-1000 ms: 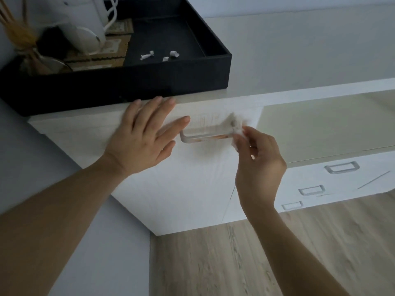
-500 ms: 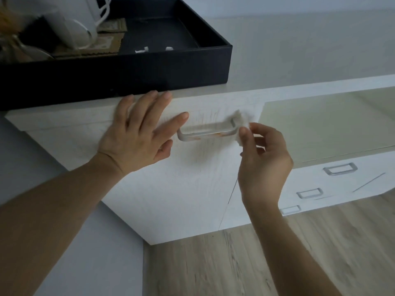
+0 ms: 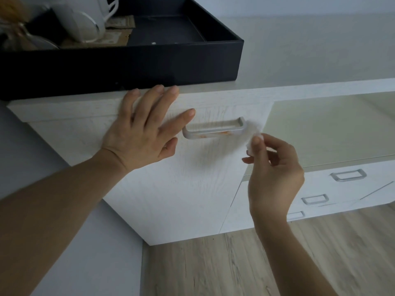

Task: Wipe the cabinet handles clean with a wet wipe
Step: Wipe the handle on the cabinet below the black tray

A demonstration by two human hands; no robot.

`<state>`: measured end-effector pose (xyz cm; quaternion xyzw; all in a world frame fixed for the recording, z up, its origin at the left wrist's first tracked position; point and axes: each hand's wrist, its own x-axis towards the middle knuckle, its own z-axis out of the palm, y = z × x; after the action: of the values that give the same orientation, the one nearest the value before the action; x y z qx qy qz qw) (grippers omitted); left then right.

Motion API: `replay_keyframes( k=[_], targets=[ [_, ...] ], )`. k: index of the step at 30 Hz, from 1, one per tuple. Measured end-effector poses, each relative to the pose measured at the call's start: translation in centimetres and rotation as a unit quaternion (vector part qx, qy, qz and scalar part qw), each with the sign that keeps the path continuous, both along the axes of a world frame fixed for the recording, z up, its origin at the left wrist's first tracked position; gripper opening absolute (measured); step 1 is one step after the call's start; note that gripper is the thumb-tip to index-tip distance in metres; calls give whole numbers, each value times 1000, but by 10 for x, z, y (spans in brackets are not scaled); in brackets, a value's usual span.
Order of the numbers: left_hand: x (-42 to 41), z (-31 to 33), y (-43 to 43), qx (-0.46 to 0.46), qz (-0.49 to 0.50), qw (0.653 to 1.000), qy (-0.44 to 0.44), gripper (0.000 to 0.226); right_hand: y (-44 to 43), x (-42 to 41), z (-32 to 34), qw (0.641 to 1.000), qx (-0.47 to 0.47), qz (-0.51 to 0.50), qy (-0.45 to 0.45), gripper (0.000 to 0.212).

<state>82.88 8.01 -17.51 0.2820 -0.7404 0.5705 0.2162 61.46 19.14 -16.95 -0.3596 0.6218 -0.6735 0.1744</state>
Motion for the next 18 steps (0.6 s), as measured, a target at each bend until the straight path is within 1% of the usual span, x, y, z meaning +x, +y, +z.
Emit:
replay_keyframes(
  k=[2,3,4,5,7,8,9,10,12,15,16,18],
  targets=[
    [0,0,0,-3,1,1000,-1,70,-4,-5,4,999,-28,-14,-24,10],
    [0,0,0,-2,2,1000,-2,71,-7,-4,5,999,-44,-12,-18,12],
    [0,0,0,-1,2,1000,-1,71,-10,1,5,998,-59,-8,9,16],
    [0,0,0,0,2,1000,0,71,-11,8,4,995,-72,-4,62,20],
    [0,0,0,0,3,1000,1,72,-11,20,-2,979,-91,1,185,25],
    [0,0,0,0,4,1000,1,72,-12,21,-7,969,-100,-3,227,26],
    [0,-1,0,-1,4,1000,0,72,-13,20,-10,962,-105,-13,251,26],
    [-1,-1,0,-2,4,1000,0,72,-14,17,-12,962,-102,-29,250,24],
    [0,-1,-1,-6,7,1000,0,72,-18,11,-12,969,-94,-55,221,21],
    [-1,-1,-1,-13,7,1000,2,70,-14,11,-14,961,-100,-50,254,18],
    [-1,-1,0,-14,9,1000,2,70,-13,8,-13,967,-96,-48,229,17],
    [-1,-1,0,-12,10,1000,2,71,-13,3,-8,989,-86,-52,109,15]
  ],
)
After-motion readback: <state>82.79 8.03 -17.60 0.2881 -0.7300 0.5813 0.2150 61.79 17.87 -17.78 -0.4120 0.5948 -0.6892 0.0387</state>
